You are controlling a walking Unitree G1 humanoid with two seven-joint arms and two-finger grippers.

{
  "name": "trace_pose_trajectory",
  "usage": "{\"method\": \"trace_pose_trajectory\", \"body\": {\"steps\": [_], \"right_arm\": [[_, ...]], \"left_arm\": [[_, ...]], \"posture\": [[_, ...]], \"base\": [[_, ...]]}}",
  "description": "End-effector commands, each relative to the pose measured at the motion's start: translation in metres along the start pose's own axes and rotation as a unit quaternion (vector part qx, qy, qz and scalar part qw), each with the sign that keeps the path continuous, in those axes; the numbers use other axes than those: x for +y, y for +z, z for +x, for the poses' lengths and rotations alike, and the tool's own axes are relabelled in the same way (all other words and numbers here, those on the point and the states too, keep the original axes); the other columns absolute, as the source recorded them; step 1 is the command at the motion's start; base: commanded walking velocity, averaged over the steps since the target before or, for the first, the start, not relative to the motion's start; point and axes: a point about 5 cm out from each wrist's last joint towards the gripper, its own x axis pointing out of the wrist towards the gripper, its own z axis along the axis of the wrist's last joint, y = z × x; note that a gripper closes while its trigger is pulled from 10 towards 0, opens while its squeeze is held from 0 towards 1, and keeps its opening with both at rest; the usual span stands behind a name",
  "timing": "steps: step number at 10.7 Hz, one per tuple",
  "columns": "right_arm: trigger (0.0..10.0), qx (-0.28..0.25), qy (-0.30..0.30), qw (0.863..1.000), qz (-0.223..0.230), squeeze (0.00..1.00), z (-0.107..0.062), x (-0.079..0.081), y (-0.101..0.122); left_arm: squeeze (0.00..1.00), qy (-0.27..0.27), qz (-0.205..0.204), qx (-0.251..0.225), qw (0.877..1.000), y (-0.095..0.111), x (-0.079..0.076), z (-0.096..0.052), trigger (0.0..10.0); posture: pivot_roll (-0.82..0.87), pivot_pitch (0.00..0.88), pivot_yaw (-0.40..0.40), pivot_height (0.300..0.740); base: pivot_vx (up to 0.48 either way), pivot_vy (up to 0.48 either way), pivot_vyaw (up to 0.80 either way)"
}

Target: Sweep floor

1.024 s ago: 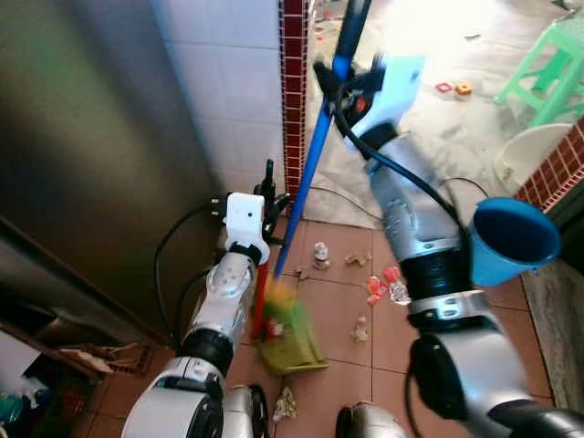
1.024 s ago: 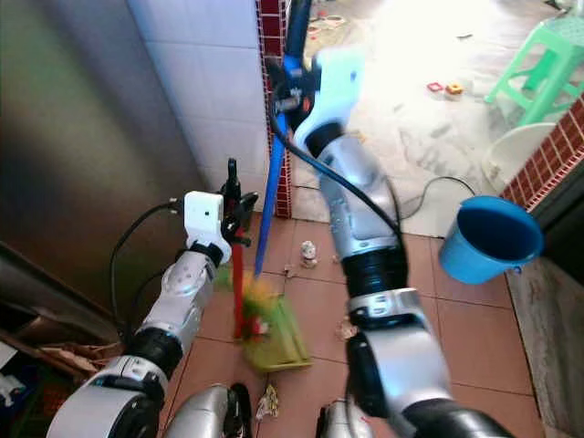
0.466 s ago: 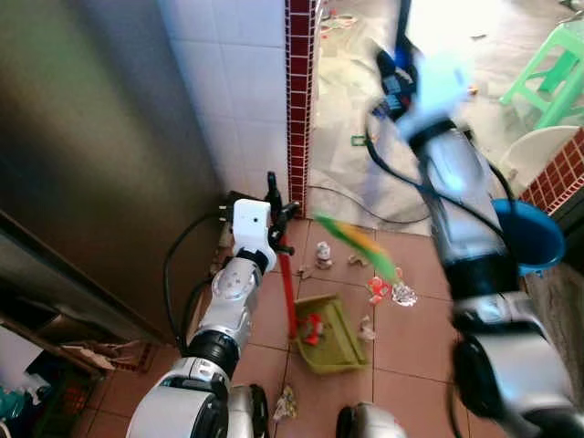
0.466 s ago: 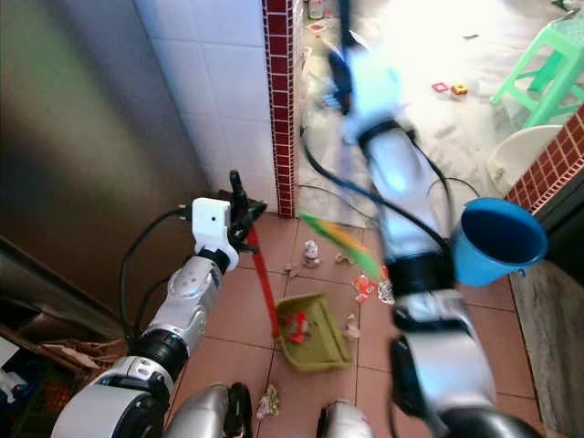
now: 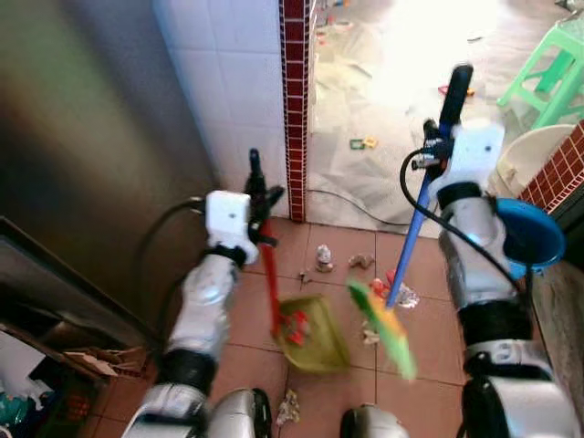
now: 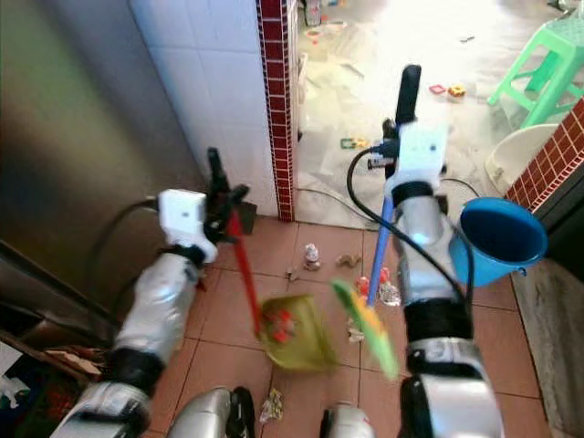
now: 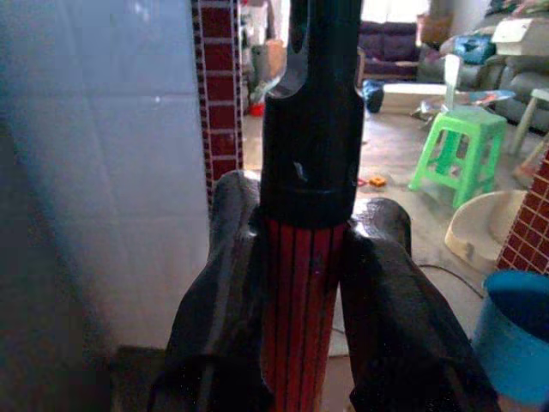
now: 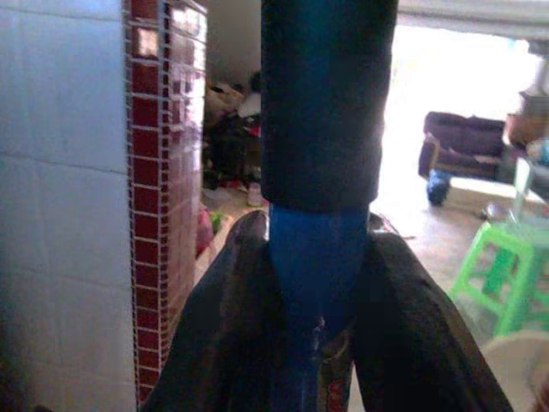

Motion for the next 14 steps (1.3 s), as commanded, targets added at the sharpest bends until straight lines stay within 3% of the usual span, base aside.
{"method": "trace_pose_trajectory", "body": {"steps": [1,4,6,7,9,10,12,14], "right_arm": [[10.0,-0.008,-0.026,1.000,0.007,0.00,-0.002,-0.004,0.003],[10.0,0.057,-0.048,0.997,0.003,0.00,-0.019,-0.009,-0.022],[10.0,0.039,0.023,0.998,-0.048,0.00,-0.030,-0.008,-0.019],[10.0,0.035,0.038,0.997,-0.062,0.00,-0.036,-0.015,-0.016],[10.0,0.047,0.024,0.997,-0.048,0.00,-0.048,-0.025,-0.017],[10.0,0.050,-0.019,0.998,-0.029,0.00,-0.053,-0.032,-0.019],[10.0,0.045,-0.056,0.997,-0.012,0.00,-0.056,-0.030,-0.014],[10.0,0.044,-0.062,0.997,-0.001,0.00,-0.054,-0.027,-0.011]], "left_arm": [[0.00,-0.012,0.003,-0.026,1.000,0.014,0.004,-0.002,10.0],[0.00,-0.033,0.018,-0.013,0.999,0.017,0.007,-0.023,10.0],[0.00,-0.038,0.022,0.007,0.999,0.015,0.011,-0.040,10.0],[0.00,-0.030,0.014,0.018,0.999,0.014,0.012,-0.052,10.0],[0.00,-0.028,0.016,0.032,0.999,0.011,0.007,-0.069,10.0],[0.00,-0.019,0.025,0.021,0.999,0.017,0.007,-0.071,10.0],[0.00,-0.004,0.003,0.021,1.000,0.022,0.016,-0.070,10.0],[0.00,-0.010,-0.017,0.020,1.000,0.025,0.012,-0.062,10.0]], "posture": [[-0.09,0.000,0.057,0.740],[-0.08,0.000,0.025,0.740],[-0.08,0.000,0.076,0.740],[-0.08,0.000,0.085,0.740],[-0.09,0.000,0.072,0.740],[-0.07,0.000,0.010,0.740],[-0.09,0.000,0.032,0.740],[-0.10,0.000,0.078,0.740]], "base": [[0.000,0.000,0.00],[0.000,0.000,0.00],[0.000,0.000,0.00],[0.000,0.000,0.00],[0.000,0.000,0.00],[0.000,0.000,0.00],[0.000,0.000,-0.40],[0.000,0.000,-0.80]]}}
